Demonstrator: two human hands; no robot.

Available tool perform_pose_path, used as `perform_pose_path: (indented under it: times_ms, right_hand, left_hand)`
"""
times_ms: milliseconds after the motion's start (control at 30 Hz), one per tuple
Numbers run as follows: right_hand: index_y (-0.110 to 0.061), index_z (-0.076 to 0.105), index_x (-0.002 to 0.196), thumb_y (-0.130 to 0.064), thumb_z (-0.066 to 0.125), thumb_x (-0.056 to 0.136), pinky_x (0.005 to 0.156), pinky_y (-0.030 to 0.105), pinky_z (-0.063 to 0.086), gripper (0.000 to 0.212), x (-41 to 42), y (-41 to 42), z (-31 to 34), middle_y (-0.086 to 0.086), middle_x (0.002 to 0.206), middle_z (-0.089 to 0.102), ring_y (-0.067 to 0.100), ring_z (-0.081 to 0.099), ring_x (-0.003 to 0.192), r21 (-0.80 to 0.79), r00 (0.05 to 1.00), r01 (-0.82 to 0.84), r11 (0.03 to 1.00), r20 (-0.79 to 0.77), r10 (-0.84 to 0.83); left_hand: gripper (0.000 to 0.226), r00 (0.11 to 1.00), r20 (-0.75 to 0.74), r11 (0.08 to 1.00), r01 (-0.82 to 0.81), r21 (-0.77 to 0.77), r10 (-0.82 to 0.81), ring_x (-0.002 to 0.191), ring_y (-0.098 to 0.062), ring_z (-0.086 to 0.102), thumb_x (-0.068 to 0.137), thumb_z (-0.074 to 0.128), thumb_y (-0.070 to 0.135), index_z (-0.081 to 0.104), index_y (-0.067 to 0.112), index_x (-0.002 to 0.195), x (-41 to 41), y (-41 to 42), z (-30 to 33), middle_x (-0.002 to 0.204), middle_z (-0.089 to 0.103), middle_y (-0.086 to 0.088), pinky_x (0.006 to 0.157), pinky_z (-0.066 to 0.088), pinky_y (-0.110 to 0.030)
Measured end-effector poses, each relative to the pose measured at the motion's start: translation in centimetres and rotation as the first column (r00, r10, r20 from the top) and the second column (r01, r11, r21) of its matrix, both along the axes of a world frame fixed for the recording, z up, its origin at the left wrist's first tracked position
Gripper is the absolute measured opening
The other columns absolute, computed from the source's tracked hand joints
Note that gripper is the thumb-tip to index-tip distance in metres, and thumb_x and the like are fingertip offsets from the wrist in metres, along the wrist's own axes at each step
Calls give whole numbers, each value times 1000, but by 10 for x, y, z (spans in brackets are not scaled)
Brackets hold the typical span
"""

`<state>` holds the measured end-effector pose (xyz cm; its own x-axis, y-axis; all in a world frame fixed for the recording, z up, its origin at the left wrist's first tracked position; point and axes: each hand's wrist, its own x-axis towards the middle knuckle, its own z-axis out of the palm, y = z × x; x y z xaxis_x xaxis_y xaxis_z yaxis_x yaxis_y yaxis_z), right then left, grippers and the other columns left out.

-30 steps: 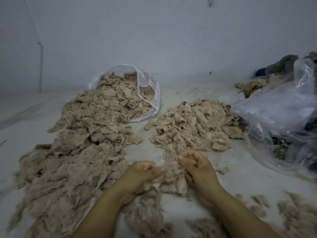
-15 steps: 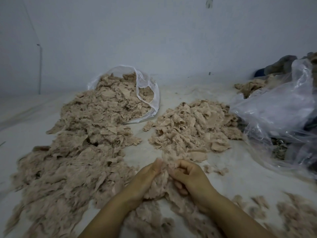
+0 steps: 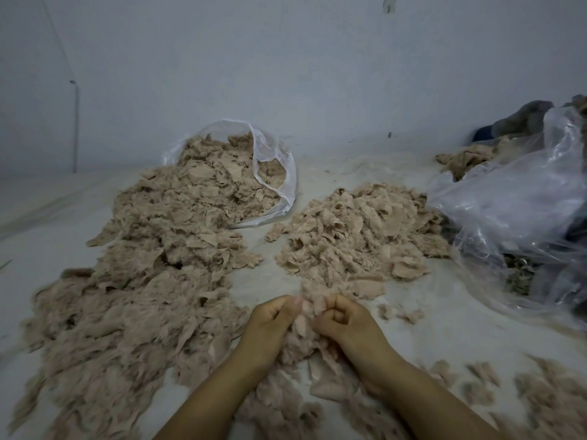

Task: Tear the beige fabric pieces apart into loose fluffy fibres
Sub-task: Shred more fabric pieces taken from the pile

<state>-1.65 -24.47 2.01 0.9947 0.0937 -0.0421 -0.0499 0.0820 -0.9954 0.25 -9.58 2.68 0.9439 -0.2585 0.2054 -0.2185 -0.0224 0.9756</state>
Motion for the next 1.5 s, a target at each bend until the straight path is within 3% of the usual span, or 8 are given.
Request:
perform_pose_path:
  times_ms: [200, 367, 500, 633, 800, 1067, 1300, 1500]
  right_hand:
    - [-8, 56, 80, 2, 52, 89, 44, 25, 38, 14, 1, 1, 0, 7, 57, 55, 18, 47, 51, 21, 1000, -19, 1000, -22, 19]
    - [-8, 52, 80, -19, 65, 89, 45, 23, 41, 19, -2, 0, 2, 7, 63, 54, 15, 52, 53, 67, 997, -76, 995, -5, 77]
    - [-1, 58, 81, -13, 64, 89, 43, 22, 41, 15, -3, 2, 1, 9, 59, 54, 13, 48, 45, -3, 998, -43, 999, 41, 43]
    - [0, 61, 85, -9, 67, 87, 42, 21, 41, 11, -4, 4, 2, 13, 61, 56, 12, 47, 41, 15, 999, -36, 999, 27, 36]
    - [-5, 54, 75, -6, 62, 89, 42, 23, 37, 15, -1, -1, 3, 9, 54, 54, 14, 46, 41, 133, 1000, 14, 991, -28, -10]
    - [-6, 50, 76, -2, 57, 90, 48, 24, 48, 16, 2, -3, 3, 6, 60, 55, 14, 55, 51, 330, 994, 109, 938, -12, -112]
    - [-7, 60, 80, -16, 73, 75, 59, 31, 52, 16, -1, -2, 2, 12, 70, 62, 20, 60, 62, 224, 999, -32, 974, -9, 35]
    - [-8, 56, 71, -11, 65, 86, 52, 32, 49, 18, 3, 0, -1, 3, 53, 55, 16, 53, 49, 237, 968, 226, 945, 51, -244]
  left_hand:
    - [28, 998, -62, 997, -16, -82, 11, 81, -25, 65, 92, 51, 32, 65, 8, 88, 3, 0, -3, 85, 69, -12, 79, 52, -38]
    - [18, 998, -61, 999, 32, 1, -32, 67, -13, 58, 93, 54, 13, 58, 14, 75, 1, -2, -5, 69, 62, 1, 62, 48, -21]
    - [28, 988, -97, 992, 121, -19, -123, 83, -11, 65, 86, 52, 38, 61, 15, 99, 0, -1, -5, 87, 68, 3, 74, 52, -23]
    - [16, 1000, 5, 999, -23, 25, 23, 64, -15, 59, 89, 57, 24, 64, 14, 79, 3, -1, -5, 68, 63, -1, 61, 49, -25]
    - [23, 961, -146, 952, -259, -164, 236, 51, -14, 39, 93, 53, 13, 57, 9, 71, 15, 7, -6, 52, 47, 1, 52, 35, -28]
    - [16, 1000, 14, 985, 6, 172, -8, 59, -1, 55, 86, 65, 17, 63, 19, 70, 4, 0, -6, 63, 60, 11, 57, 44, -13]
    - [14, 999, 31, 987, 39, 153, -44, 62, -11, 51, 86, 64, 16, 63, 13, 72, 3, 5, -2, 65, 57, 0, 58, 42, -19]
    - [26, 999, -22, 997, 41, 68, -40, 61, -16, 36, 92, 55, 28, 46, 13, 73, 3, -1, -1, 65, 40, -9, 56, 34, -26]
